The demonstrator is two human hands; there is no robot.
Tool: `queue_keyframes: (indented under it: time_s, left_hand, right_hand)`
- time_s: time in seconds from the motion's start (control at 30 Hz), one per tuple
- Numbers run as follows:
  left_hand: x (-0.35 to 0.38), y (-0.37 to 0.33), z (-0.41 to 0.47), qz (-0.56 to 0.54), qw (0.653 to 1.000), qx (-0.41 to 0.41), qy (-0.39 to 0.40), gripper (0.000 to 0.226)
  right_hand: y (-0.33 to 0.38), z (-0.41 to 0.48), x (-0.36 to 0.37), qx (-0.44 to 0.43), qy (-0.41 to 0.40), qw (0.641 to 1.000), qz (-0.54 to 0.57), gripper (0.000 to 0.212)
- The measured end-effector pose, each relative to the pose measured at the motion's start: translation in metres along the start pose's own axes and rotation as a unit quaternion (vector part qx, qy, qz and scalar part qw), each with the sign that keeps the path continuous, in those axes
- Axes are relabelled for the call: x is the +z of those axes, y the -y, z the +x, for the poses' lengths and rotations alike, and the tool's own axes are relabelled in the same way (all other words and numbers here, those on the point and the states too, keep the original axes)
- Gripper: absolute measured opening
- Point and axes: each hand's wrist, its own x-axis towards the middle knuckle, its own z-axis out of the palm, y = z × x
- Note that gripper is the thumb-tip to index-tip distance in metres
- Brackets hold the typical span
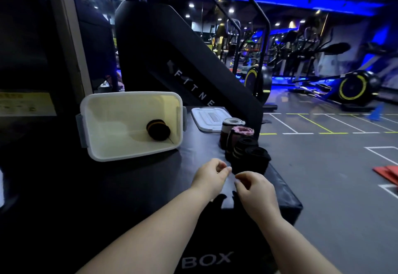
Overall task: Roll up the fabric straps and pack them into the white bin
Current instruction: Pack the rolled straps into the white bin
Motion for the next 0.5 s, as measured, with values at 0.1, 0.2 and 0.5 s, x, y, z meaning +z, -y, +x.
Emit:
queue_keyframes:
  time_s: [0.1, 0.2, 0.5]
  left_hand:
    - [0.019, -0.013, 0.000, -0.005, 1.000, 0.014, 0.023, 0.023]
    - [0.034, -0.022, 0.001, -0.003, 1.000, 0.008, 0.029, 0.028]
    - [0.051, -0.036, 0.012, -0.003, 0.999, -0.036, 0.009, 0.043]
  right_hand:
    - [-0.019, -0.002, -0.015, 0.027, -0.043, 0.999, 0.018, 0.015]
    - [-0.036, 0.001, -0.026, 0.076, -0.042, 0.995, 0.046, 0.016]
    - [-0.061, 0.035, -0.027, 0.175, -0.051, 0.966, 0.183, 0.030]
